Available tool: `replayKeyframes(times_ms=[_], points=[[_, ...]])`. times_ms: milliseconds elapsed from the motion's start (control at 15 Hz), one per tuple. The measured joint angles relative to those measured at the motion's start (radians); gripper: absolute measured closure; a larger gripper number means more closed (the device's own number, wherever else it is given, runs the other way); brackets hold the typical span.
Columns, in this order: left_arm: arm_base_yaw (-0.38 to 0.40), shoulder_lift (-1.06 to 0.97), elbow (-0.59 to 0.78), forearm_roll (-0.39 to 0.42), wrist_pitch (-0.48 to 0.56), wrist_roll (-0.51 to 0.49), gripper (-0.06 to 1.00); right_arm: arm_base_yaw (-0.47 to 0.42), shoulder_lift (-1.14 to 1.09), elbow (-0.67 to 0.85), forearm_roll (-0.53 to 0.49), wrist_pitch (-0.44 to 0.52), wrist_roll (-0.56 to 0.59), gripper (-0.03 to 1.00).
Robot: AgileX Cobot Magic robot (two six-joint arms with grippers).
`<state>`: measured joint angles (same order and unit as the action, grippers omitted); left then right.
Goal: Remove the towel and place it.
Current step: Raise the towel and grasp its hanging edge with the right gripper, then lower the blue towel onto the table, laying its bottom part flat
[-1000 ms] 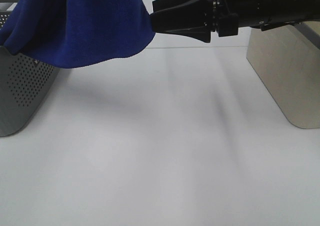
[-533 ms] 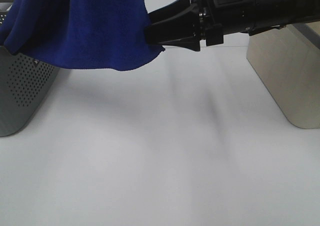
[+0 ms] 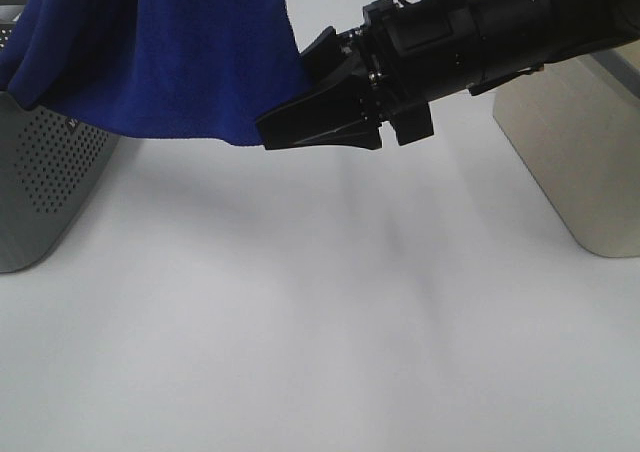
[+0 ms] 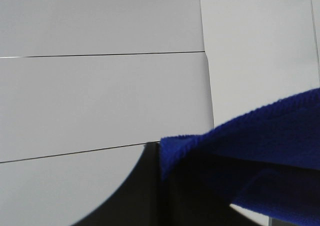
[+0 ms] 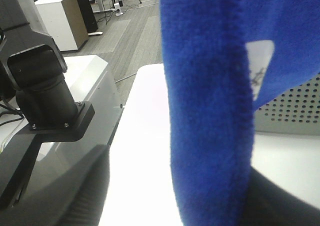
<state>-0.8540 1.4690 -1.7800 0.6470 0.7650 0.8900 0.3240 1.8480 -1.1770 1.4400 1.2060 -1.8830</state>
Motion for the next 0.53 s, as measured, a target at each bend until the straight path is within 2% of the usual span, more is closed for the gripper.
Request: replayKeyframes(times_ms=[400, 467, 533], points=[[0.0, 0.0, 0.0, -0.043, 0.0, 0.0, 0.94, 0.0, 0.0, 0.0, 0.038, 0.0, 0.003, 0.95], [0.0, 0.0, 0.0, -0.061, 0.0, 0.0, 0.94, 0.0, 0.0, 0.0, 0.038, 0.0, 0.004, 0.95], [0.0, 0.0, 0.0, -0.09, 0.0, 0.0, 0.94, 0.0, 0.0, 0.0, 0.039, 0.0, 0.057, 0.95]])
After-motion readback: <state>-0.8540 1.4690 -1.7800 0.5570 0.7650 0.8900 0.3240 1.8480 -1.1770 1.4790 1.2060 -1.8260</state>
